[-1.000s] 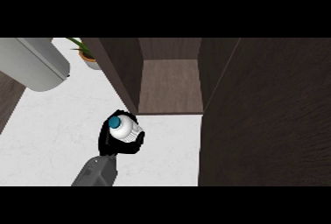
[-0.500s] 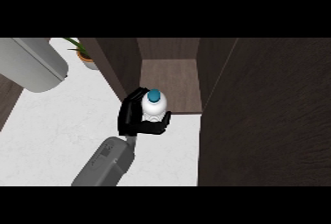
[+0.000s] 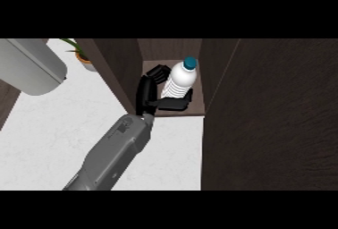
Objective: Pick up the bottled water, place it into the cabinet and close the cabinet
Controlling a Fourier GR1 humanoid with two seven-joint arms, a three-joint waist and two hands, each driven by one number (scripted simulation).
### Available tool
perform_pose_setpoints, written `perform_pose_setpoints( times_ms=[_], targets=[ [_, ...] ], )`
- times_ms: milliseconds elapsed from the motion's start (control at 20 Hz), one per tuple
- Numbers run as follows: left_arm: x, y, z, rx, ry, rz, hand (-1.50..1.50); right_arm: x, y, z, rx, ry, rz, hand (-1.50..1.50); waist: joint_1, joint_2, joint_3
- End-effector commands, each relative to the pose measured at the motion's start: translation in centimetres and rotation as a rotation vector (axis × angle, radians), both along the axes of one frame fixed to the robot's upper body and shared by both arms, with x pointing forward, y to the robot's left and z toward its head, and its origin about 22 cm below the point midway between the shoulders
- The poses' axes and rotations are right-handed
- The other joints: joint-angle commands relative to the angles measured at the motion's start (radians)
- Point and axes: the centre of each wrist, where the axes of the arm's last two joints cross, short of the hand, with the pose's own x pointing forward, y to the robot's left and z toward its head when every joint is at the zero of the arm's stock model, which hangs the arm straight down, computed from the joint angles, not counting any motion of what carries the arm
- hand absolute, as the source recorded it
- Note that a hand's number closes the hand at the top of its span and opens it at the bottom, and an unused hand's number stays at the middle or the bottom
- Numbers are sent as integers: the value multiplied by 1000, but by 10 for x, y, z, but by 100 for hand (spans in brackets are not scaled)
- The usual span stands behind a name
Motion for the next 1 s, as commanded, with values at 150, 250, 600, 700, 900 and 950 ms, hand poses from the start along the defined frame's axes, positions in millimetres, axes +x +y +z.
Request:
perform_pose_setpoints(
  times_ms=[150, 250, 600, 700, 900, 950],
  targets=[
    [31, 6, 4, 29, 63, 109, 150, -9, -8, 13, 52, -36, 18, -150, -25, 4, 0],
    [35, 1, 6, 76, 64, 96, 150, -1, -9, 18, 50, -45, 16, -150, -26, 9, -1],
    [55, 18, 3, 306, 91, 228, 150, 2, -13, 8, 50, -43, 28, -150, -36, 20, 0],
    [49, 20, -9, 298, 124, 261, 150, 0, -17, 10, 52, -52, 32, -150, -33, 15, 0],
    [55, 24, -5, 237, 87, 323, 150, 2, -8, 9, 72, -64, 35, -150, -45, 23, -2],
    [63, 40, 4, 221, 87, 353, 150, -2, -15, 6, 59, -48, 43, -150, -52, 23, -1]
  ],
)
